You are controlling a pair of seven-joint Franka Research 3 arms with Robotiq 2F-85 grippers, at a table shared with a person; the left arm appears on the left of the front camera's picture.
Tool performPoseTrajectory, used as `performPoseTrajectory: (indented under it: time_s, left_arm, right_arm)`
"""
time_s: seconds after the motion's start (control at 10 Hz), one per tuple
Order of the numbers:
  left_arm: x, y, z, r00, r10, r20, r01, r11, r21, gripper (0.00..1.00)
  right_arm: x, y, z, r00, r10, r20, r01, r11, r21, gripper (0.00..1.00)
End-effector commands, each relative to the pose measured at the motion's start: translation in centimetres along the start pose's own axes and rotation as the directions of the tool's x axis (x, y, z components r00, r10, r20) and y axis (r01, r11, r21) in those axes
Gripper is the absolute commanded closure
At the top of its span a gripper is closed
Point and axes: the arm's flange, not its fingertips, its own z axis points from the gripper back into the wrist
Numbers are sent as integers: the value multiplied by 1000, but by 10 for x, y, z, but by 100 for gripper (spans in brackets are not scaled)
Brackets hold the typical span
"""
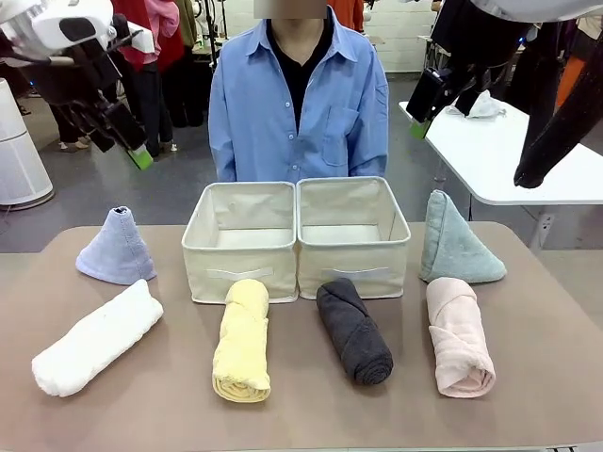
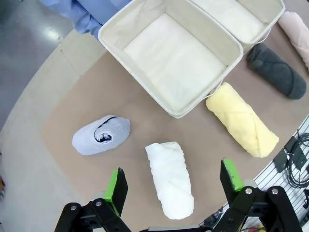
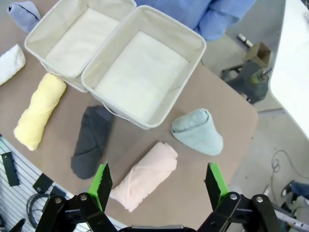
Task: Sort the towels based on their folding style.
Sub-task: Pick up one triangle-folded towel and place it in the left Fabric basket.
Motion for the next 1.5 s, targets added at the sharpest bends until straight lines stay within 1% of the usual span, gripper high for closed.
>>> performPoseTrajectory:
  time_s: [0.0,0.4,0.5,0.6,0.7,0.8,0.9,1.0,1.1,1.2,1.3,1.4]
  left_arm:
    - [-7,-2,-18,1000,-3,-16,3,1000,-14,0]
    - [-7,-2,-18,1000,-3,-16,3,1000,-14,0]
    - [-6,-3,-17,999,1,-35,-1,1000,-8,0]
    - [-4,31,-16,999,45,-18,-46,999,-26,0]
    - [-7,78,-8,999,-10,51,19,984,-175,0]
    - [-15,116,-3,992,-65,104,92,953,-288,0]
    - [-26,150,-4,985,-50,164,108,925,-365,0]
    - [-38,181,-3,971,-55,232,145,908,-392,0]
    - [-54,211,-6,964,-44,261,152,899,-411,0]
    - [-70,233,-7,963,-21,269,139,893,-428,0]
    - [-86,253,-8,961,-28,275,153,884,-441,0]
    - [-100,272,-8,961,6,277,128,877,-463,0]
  right_arm:
    - [-1,3,-7,1000,2,19,-2,1000,7,0]
    - [-1,3,-7,1000,2,19,-2,1000,7,0]
    - [0,1,-1,1000,0,2,0,1000,2,0]
    - [-9,-30,-9,999,19,33,-23,991,128,0]
    - [-30,-82,-22,991,-10,130,-22,970,242,0]
    - [-52,-123,-33,986,-33,165,-23,944,330,0]
    - [-74,-160,-44,973,-127,192,42,918,395,0]
    - [-96,-188,-52,965,-150,217,31,882,471,0]
    - [-120,-212,-56,950,-167,264,3,850,527,0]
    - [-136,-226,-57,943,-177,280,-4,839,544,0]
    - [-149,-235,-54,925,-197,323,-14,834,551,0]
    - [-159,-241,-50,912,-205,354,-25,836,549,0]
